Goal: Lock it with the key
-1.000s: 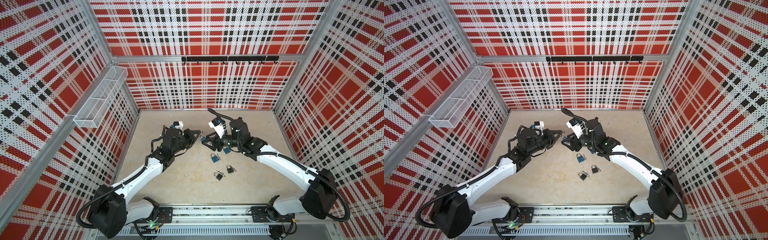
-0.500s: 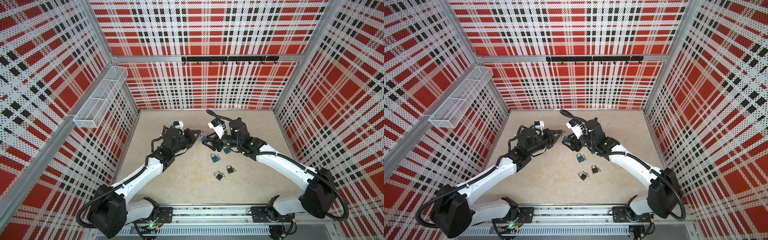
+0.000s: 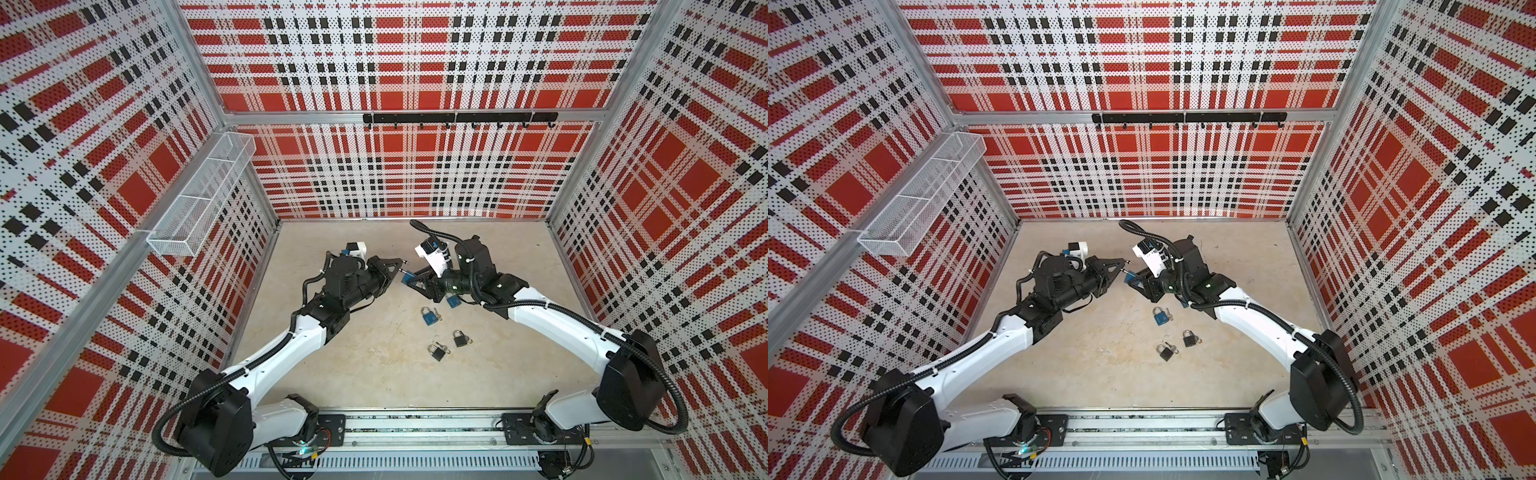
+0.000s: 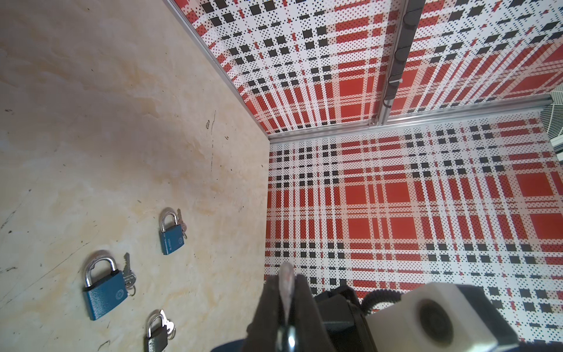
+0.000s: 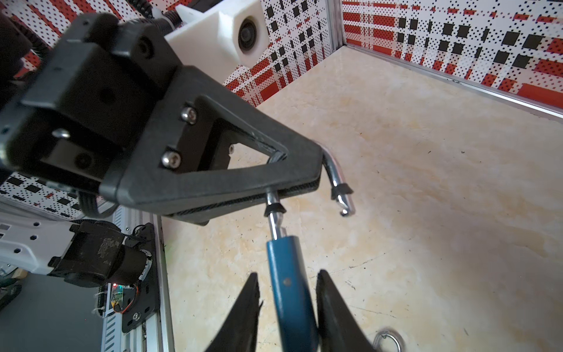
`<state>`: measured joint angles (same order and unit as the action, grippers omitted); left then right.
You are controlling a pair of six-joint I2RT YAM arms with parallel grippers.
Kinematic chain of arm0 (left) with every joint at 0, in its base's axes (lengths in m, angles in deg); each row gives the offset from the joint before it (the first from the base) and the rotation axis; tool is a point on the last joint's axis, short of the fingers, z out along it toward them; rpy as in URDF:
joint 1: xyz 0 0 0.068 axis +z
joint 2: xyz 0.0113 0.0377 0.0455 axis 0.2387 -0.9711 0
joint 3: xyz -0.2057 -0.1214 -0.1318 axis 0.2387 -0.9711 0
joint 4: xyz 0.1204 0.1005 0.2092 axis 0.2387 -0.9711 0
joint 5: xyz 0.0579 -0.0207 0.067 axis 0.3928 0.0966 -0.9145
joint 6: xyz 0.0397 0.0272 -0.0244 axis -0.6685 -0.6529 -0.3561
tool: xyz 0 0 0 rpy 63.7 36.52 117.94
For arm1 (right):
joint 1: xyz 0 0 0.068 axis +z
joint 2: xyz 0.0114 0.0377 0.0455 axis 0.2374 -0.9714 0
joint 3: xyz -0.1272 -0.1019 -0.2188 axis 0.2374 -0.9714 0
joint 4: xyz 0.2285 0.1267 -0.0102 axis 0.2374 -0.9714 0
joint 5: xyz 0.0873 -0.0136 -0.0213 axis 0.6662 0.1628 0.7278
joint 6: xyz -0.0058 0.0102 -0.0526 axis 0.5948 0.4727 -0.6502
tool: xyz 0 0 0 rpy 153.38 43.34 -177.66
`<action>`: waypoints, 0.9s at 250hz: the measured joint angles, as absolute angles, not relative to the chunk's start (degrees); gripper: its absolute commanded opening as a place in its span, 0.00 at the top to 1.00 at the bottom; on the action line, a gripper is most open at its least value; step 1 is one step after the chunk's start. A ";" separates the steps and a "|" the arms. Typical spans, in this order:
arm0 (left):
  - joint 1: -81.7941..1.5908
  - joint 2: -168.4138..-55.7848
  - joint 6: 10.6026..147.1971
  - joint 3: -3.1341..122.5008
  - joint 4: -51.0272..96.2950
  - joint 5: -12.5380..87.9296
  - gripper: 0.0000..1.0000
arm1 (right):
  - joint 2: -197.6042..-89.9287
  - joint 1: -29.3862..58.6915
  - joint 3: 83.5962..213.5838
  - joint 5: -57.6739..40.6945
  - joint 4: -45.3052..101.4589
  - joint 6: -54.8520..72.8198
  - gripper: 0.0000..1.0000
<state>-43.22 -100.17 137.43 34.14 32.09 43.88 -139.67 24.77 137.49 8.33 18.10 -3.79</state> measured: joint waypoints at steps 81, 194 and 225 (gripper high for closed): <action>-43.57 -100.17 138.61 34.14 33.42 43.90 1.00 | -140.52 24.79 137.60 8.42 18.52 -3.68 0.74; -43.68 -100.19 139.44 34.14 34.66 43.18 1.00 | -140.56 24.79 137.60 9.42 19.68 -2.91 0.75; -43.75 -100.19 139.61 34.14 34.97 43.09 1.00 | -140.56 24.79 137.60 9.38 19.89 -2.89 0.75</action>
<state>-43.75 -100.19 139.61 34.14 34.97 43.09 -140.56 24.79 137.60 9.38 19.89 -2.89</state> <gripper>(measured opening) 0.099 0.253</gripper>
